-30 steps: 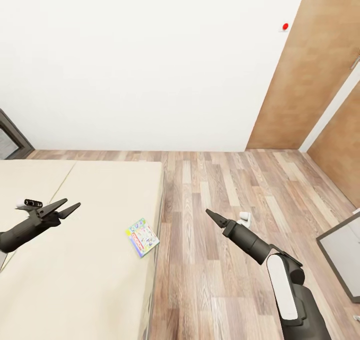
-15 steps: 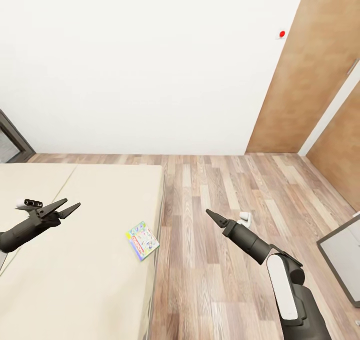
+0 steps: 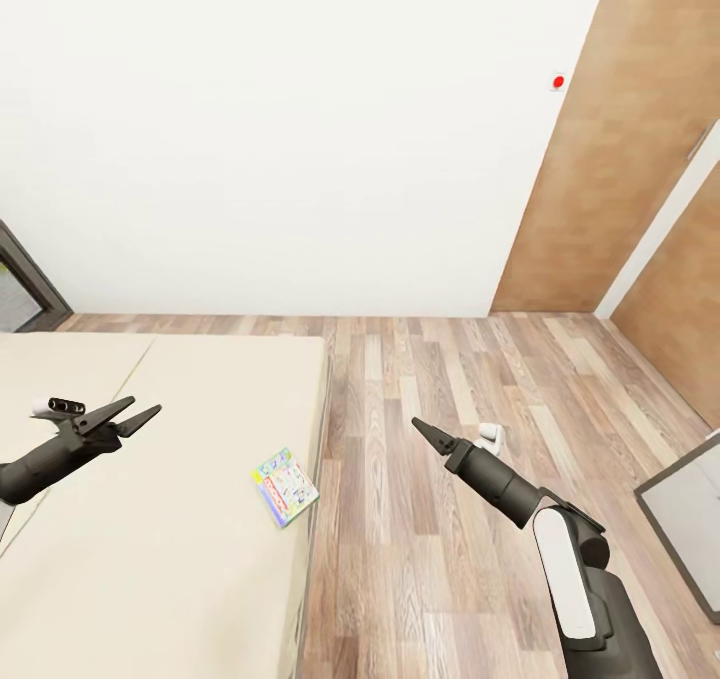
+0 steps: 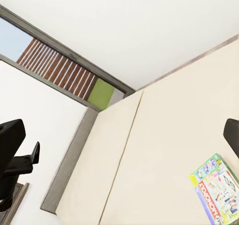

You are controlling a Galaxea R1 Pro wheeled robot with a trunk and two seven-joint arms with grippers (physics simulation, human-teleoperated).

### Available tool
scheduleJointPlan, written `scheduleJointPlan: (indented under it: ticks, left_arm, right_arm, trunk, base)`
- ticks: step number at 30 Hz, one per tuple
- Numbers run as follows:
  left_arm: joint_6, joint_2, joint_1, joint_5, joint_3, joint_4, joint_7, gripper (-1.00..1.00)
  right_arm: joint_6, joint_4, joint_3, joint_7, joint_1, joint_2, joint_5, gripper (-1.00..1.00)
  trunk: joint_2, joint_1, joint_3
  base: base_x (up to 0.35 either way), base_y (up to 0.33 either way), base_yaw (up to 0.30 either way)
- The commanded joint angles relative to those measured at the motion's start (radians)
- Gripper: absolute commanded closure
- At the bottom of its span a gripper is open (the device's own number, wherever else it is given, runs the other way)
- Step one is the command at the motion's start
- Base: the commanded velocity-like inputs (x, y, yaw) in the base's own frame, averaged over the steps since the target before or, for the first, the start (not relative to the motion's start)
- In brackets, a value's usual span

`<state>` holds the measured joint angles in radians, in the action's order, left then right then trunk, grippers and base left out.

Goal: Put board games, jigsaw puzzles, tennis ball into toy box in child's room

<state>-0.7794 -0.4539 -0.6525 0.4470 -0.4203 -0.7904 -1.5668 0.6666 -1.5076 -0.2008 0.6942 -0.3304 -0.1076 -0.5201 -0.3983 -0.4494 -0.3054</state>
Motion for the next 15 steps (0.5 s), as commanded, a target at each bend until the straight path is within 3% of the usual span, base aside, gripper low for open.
scheduleJointPlan:
  ticks: [1, 15]
  left_arm:
    - [-0.011, 0.000, -0.001, -0.001, 0.000, 0.000, -0.004, -1.00]
    - [-0.011, 0.000, -0.001, -0.001, 0.000, 0.000, -0.004, -1.00]
  right_arm:
    - [0.007, 0.000, -0.002, 0.002, -0.001, -0.001, -0.003, -1.00]
    - [0.007, 0.000, -0.002, 0.002, -0.001, -0.001, -0.003, -1.00]
  trunk:
    - [-0.002, -0.001, 0.000]
    - [-0.002, -0.001, 0.023]
  base:
    - [0.000, 0.000, 0.000]
    - [0.000, 0.000, 0.000]
